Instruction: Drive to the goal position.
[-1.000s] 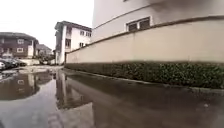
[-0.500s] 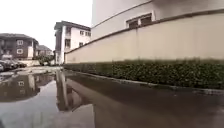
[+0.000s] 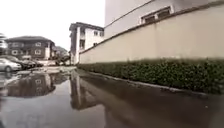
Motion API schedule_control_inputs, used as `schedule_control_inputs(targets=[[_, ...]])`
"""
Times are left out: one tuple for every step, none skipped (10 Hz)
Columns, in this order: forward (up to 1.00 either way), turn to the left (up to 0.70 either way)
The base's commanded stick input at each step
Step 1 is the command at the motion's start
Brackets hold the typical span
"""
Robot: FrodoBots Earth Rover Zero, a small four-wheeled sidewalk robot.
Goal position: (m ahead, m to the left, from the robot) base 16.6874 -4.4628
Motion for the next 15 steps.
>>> schedule_control_inputs(targets=[[0.7, 0.35], [0.7, 0.25], [0.7, 0.01], [0.7, 0.0], [0.7, 0.0], [0.7, 0.0], [0.7, 0.0], [0.7, 0.0], [0.7, 0.0], [0.7, 0.0], [0.7, 0.0], [0.7, 0.0], [0.7, 0.0], [0.7, 0.0], [0.7, 0.0]])
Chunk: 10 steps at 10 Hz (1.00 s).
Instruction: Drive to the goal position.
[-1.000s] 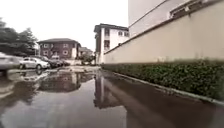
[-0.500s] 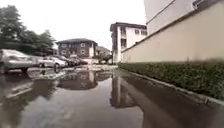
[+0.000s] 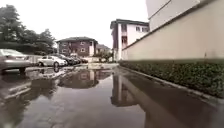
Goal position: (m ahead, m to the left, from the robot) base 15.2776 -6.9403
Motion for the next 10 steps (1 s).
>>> schedule_control_inputs(targets=[[0.7, 0.0], [0.7, 0.0], [0.7, 0.0], [0.7, 0.0], [0.7, 0.0], [0.7, 0.0], [0.7, -0.35], [0.7, -0.35], [0.7, -0.33], [0.7, -0.3]])
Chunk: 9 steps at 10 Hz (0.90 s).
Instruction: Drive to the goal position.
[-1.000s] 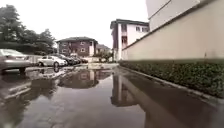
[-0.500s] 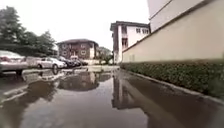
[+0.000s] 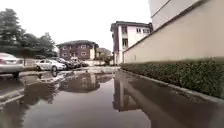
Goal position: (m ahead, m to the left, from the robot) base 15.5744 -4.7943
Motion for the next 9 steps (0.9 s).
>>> schedule_control_inputs(targets=[[0.7, -0.27], [0.7, -0.18], [0.7, -0.01], [0.7, 0.0], [0.7, -0.06], [0.7, -0.23], [0.7, -0.35], [0.7, -0.35], [0.7, -0.21]])
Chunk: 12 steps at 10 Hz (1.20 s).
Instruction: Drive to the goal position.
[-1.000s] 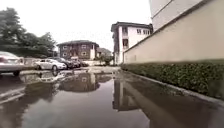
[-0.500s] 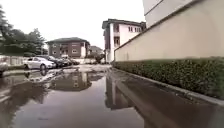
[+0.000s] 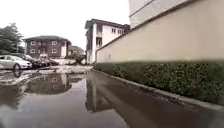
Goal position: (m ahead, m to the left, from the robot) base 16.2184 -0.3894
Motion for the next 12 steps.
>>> schedule_control_inputs(targets=[[0.7, 0.0], [0.7, 0.0], [0.7, 0.0], [0.7, 0.0], [0.7, 0.0], [0.7, 0.0], [0.7, 0.0], [0.7, 0.0], [0.7, 0.02], [0.7, 0.05], [0.7, 0.08], [0.7, 0.23]])
